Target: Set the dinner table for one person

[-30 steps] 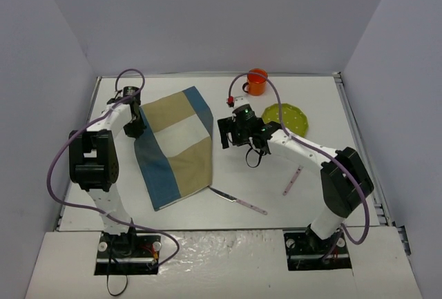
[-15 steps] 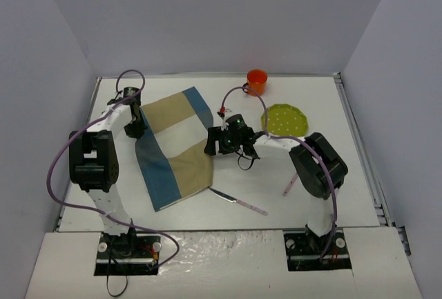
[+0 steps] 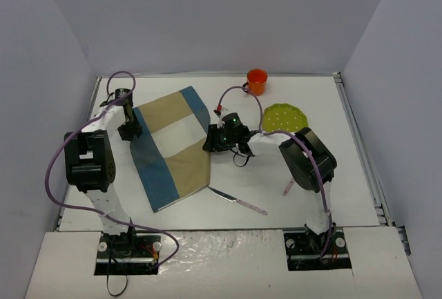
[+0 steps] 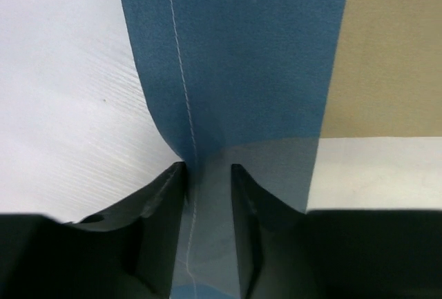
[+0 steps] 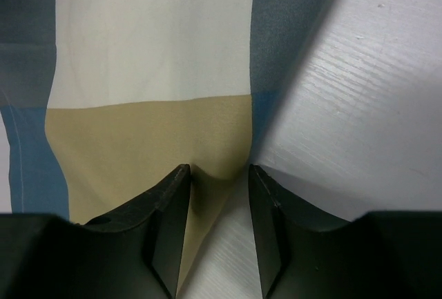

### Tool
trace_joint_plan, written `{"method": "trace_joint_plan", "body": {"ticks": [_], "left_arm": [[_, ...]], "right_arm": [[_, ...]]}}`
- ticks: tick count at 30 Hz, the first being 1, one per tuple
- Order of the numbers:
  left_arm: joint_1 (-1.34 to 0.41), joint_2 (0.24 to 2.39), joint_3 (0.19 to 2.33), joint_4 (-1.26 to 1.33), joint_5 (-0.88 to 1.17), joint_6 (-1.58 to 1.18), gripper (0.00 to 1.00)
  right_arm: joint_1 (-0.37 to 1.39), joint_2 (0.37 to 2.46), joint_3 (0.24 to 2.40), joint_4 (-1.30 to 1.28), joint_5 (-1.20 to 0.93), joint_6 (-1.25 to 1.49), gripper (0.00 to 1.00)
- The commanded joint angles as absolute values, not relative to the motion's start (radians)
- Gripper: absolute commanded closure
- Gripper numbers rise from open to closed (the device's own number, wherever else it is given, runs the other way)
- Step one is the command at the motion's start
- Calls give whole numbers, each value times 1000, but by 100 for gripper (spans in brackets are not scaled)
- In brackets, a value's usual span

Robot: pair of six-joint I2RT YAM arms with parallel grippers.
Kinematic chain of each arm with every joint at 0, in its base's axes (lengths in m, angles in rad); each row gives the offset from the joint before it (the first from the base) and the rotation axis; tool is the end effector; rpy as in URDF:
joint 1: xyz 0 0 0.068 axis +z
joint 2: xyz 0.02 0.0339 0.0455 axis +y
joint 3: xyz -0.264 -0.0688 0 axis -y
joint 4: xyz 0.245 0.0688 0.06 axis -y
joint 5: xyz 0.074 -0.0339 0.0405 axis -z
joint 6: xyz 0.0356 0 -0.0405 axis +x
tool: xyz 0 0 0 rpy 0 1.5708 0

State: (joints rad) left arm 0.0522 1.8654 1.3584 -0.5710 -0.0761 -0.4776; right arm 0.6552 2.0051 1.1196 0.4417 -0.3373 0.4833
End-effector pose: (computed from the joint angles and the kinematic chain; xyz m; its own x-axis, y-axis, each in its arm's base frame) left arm 0.3911 0.0231 0.2031 -0.7409 -0.4977 -0.4509 -0.4825 0.8615 -0.1580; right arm 0.3336 0.2712 0.1551 -0.6788 0.0314 -0.7337 -0.5608 0.6229 0.5455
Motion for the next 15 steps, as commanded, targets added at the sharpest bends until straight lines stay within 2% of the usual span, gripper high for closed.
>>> {"method": "trace_joint_plan", "body": {"ticks": [1, 3, 8, 12, 13, 15], "left_arm": [[46, 1734, 1359, -552, -50, -489, 64], [46, 1710, 1349, -560, -41, -499, 60], [32, 1663, 1316, -572, 0, -505, 58], [12, 1589, 1257, -583, 47, -495, 58], [11, 1571, 1243, -588, 53, -492, 59], [11, 1528, 1223, -599, 54, -484, 59]], "right_arm": [[660, 2014, 1171, 479, -370, 499, 63], [660, 2018, 1173, 485, -381, 504, 63], [660, 2034, 1189, 483, -380, 506, 66], [655, 2034, 1253, 383, -333, 428, 96], [654, 2030, 1282, 332, -303, 389, 100], [653, 2013, 1341, 239, -237, 323, 100]]}}
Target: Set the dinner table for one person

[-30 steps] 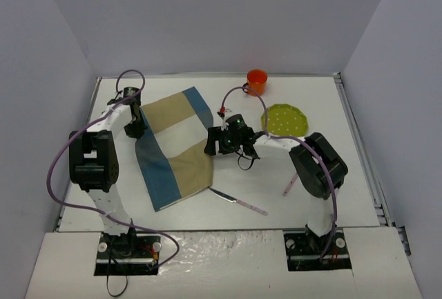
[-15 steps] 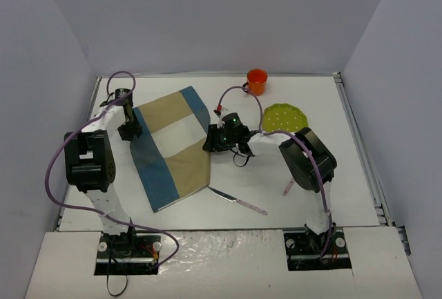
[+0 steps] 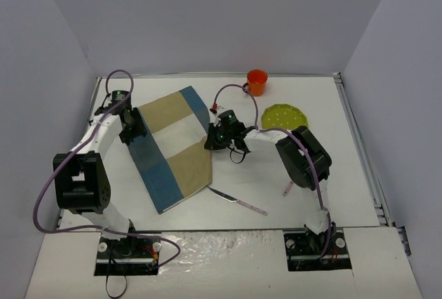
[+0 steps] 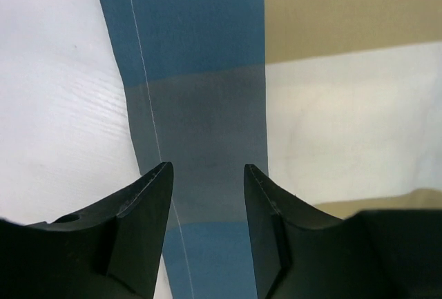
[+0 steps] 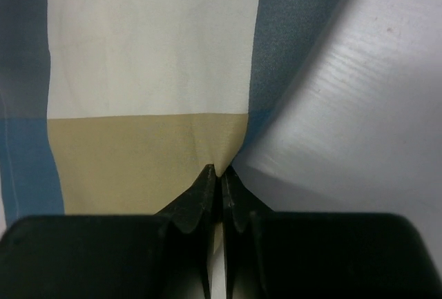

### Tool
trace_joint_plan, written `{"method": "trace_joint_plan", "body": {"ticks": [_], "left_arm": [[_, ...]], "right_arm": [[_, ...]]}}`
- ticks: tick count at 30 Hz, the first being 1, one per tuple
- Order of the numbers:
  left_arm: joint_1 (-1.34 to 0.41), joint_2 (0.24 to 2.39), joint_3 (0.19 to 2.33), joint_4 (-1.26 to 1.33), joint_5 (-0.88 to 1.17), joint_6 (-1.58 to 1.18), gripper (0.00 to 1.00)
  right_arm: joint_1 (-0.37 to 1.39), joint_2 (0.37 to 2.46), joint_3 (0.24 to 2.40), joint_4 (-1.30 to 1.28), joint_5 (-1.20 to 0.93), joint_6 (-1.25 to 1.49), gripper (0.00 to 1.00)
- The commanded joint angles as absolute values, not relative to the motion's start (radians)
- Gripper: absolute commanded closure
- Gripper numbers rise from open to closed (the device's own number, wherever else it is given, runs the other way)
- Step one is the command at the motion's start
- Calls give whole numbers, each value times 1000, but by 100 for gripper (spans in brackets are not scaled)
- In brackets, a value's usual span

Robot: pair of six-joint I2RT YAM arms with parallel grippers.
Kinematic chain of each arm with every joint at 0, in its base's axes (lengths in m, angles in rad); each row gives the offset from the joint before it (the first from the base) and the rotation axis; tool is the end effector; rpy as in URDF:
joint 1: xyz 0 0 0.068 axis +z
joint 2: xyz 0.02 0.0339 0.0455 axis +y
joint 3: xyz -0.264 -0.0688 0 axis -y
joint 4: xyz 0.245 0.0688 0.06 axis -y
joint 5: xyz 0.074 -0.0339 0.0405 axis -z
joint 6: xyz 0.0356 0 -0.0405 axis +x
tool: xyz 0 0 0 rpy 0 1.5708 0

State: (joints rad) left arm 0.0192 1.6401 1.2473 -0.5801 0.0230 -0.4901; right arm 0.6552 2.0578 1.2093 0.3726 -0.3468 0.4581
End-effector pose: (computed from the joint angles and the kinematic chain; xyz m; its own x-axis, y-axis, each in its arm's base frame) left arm 0.3492 0.0059 0.2479 -0.7262 -0.4846 -0.4877 -0.3945 0.8746 -0.2817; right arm 0.3463 0.2814 0.1534 -0.6852 -0.0020 -0.7284 -0.5682 0.6272 0.5328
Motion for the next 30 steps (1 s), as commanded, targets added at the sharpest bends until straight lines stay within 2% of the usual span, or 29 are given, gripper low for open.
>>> {"method": "trace_joint_plan", "body": {"ticks": [1, 8, 13, 16, 23, 30], "left_arm": [[11, 1516, 1211, -604, 54, -481, 59], [11, 1456, 1158, -624, 3, -471, 59], [11, 1436, 1138, -642, -47, -476, 62], [11, 1413, 1120, -639, -58, -487, 64], [17, 1390, 1056, -613, -20, -519, 66], [11, 1363, 986, -540, 122, -552, 67]], "right_arm": [[658, 1999, 1378, 179, -206, 282, 100], [779, 2002, 1597, -171, 311, 96, 100], [913, 2099, 1702, -300, 620, -7, 100], [984, 2142, 1743, -331, 736, -48, 100], [1082, 2182, 1830, -331, 620, -70, 100], [1050, 2175, 1902, -297, 371, 45, 100]]}}
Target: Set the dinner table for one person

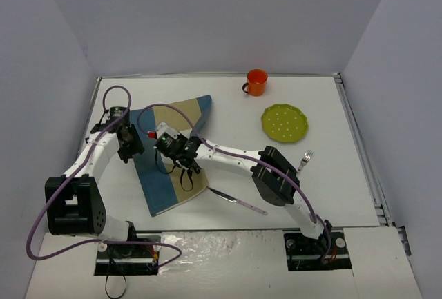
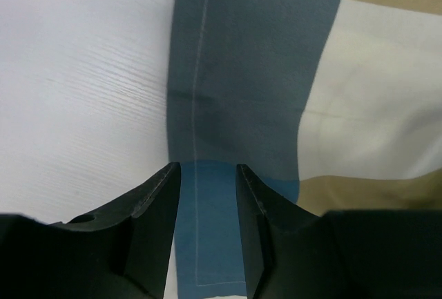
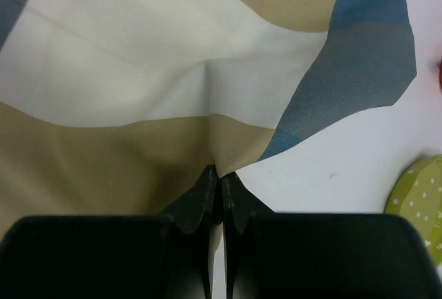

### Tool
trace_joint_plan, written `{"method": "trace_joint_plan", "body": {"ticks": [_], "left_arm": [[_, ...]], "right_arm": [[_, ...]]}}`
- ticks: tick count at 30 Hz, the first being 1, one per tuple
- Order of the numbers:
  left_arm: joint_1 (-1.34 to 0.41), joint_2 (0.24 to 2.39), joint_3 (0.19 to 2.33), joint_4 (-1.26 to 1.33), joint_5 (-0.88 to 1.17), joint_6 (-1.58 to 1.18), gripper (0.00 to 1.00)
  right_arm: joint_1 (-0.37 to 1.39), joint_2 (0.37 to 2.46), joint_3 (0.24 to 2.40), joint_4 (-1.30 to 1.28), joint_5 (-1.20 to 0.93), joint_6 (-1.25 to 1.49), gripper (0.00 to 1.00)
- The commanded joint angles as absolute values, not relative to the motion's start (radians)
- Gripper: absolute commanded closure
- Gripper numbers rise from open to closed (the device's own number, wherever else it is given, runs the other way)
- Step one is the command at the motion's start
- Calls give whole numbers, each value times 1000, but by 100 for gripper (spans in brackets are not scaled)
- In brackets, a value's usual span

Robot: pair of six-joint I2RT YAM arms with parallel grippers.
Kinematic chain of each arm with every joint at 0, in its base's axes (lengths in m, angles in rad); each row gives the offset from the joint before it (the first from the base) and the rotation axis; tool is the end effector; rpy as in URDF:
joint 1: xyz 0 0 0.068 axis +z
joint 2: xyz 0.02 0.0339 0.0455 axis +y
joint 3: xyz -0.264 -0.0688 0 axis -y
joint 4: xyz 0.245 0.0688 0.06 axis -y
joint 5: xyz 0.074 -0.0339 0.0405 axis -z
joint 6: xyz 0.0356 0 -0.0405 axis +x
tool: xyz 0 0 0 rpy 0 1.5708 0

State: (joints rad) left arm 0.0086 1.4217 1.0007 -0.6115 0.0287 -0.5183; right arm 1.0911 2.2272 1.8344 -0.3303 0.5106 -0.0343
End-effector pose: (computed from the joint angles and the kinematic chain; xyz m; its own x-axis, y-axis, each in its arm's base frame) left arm 0.2851 0.0014 0.2351 -0.7488 -0.5017 -0.4331 -0.4200 0.8647 -0.2754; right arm 0.2504 0.4437 0.2148 -0.2845 -0.6116 -0.7382 -0.6150 0.7071 -0.3489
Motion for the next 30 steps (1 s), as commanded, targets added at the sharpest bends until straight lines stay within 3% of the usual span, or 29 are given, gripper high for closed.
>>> {"method": "trace_joint_plan", "body": {"ticks": [1, 4, 6, 9, 12, 16, 25, 30], "left_arm": [[11, 1353, 975, -533, 131, -555, 67], [-34, 1317, 943, -506, 160, -564, 67], [-75, 1303, 935, -487, 160, -570, 66], [-148, 1293, 944, -480, 98, -577, 62], [-267, 1332, 993, -489, 31, -592, 55], [-407, 1396, 1080, -504, -72, -623, 47], [-753, 1659, 1361, -619, -323, -639, 45], [-821, 1803, 1411, -651, -365, -642, 45]], "right_arm": [[1028, 2169, 1901, -295, 338, 89, 98], [944, 2145, 1882, -262, 181, 228, 89], [913, 2139, 1870, -239, 107, 268, 64], [865, 2104, 1833, -224, 106, 297, 47], [801, 2018, 1744, -209, 89, 322, 24], [732, 1865, 1597, -184, 118, 332, 4], [552, 1451, 1224, -160, 179, 405, 0], [458, 1282, 1063, -158, 190, 440, 0]]}}
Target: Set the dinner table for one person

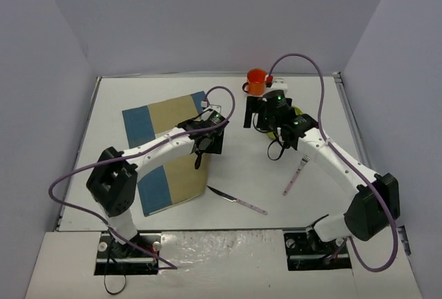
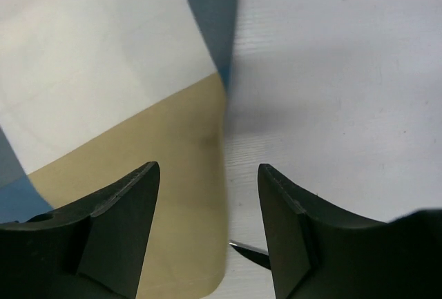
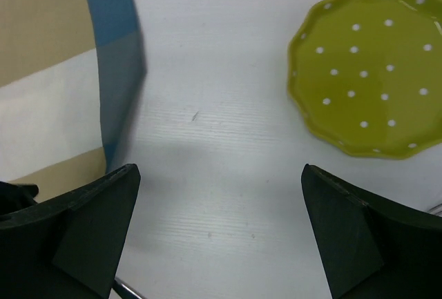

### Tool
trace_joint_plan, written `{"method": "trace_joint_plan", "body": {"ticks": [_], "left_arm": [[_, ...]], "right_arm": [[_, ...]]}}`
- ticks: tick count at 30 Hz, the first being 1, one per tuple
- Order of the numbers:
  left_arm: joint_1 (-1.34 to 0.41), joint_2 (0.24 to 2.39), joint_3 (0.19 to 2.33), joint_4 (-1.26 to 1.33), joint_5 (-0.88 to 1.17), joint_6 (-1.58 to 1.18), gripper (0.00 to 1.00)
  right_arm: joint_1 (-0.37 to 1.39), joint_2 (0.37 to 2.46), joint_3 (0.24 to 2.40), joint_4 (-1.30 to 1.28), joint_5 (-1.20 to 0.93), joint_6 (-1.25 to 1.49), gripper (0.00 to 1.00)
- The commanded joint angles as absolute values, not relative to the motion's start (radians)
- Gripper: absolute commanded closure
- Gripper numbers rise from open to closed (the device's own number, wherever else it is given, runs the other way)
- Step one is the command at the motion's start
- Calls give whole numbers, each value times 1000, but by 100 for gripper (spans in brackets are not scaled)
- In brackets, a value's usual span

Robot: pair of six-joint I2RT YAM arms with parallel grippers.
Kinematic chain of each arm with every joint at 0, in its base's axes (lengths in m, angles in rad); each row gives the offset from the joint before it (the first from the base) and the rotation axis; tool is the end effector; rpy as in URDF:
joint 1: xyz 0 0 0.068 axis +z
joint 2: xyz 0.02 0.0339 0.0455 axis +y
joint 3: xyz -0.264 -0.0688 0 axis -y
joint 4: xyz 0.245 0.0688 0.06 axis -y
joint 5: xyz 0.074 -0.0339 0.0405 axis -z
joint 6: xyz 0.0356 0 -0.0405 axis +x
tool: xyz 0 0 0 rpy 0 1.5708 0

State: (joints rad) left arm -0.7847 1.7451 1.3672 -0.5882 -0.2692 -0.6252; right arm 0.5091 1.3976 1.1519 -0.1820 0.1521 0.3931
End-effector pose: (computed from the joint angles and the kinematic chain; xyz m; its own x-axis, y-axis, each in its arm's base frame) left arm 0.2736 -0.2598 0.2498 -0.8081 0.0096 -0.5890 0.1249 0.9799 -0.1553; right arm 0.2874 0.1542 0.3269 -0.4730 0.1696 -0.8646 -0.1951 0.9368 0.2905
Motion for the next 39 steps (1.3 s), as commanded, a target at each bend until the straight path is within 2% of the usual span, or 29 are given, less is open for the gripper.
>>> {"method": "trace_joint_plan", "body": {"ticks": [1, 6, 12, 13, 16, 18, 23, 32, 39], "left_arm": [[-826, 1821, 1418, -657, -371, -643, 45], [-836, 1906, 1450, -705, -417, -652, 50], [-836, 1954, 1450, -718, -453, -656, 62], [-835, 1960, 1449, -720, -454, -658, 67], [-831, 1964, 1443, -721, -451, -659, 91], [-822, 1948, 1442, -720, -446, -647, 100], [-771, 1824, 1397, -641, -372, -551, 100], [-461, 1578, 1357, -559, 85, -356, 100], [-327, 1517, 1348, -530, 367, -297, 100]], "right_arm": [[447, 1254, 1044, -158, 187, 442, 0], [424, 1175, 968, -158, 162, 459, 0], [422, 1137, 904, -137, 119, 491, 0], [422, 1128, 895, -128, 110, 496, 0], [422, 1117, 876, -101, 69, 497, 0], [422, 1117, 870, -81, 31, 489, 0], [423, 1132, 838, 30, -97, 504, 0], [442, 1283, 751, 486, -431, 603, 2], [561, 1507, 869, 614, -489, 597, 4]]}}
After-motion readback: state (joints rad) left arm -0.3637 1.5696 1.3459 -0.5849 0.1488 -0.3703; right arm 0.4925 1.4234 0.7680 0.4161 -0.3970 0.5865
